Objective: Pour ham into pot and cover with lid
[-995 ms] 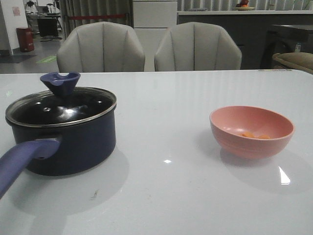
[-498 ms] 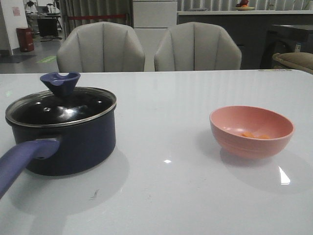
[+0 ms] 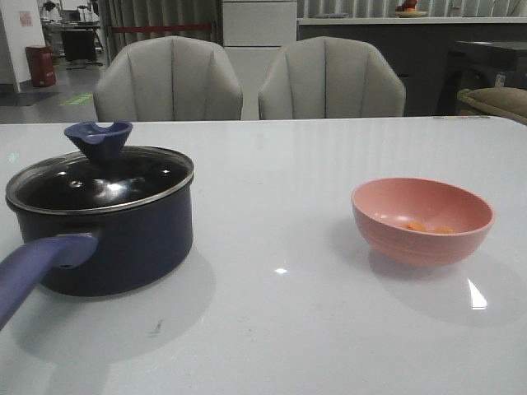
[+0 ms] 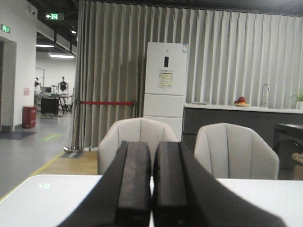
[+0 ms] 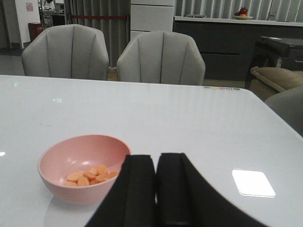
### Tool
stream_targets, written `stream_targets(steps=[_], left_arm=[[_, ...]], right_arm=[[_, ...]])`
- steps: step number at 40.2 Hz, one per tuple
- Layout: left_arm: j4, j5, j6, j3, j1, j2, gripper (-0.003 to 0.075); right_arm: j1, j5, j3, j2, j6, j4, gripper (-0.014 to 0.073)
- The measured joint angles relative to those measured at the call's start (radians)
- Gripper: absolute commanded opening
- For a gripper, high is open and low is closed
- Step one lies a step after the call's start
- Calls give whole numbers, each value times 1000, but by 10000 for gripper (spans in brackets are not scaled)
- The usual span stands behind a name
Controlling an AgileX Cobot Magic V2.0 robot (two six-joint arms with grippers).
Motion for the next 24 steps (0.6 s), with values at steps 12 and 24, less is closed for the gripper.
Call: stream_targets(steps=[12, 24], left_arm=[[31, 392, 0, -277, 0, 277, 113], [31, 402, 0, -284, 0, 406, 115]], right_arm=[[0, 0, 0, 0, 0, 0, 149], [0, 0, 0, 0, 0, 0, 149]])
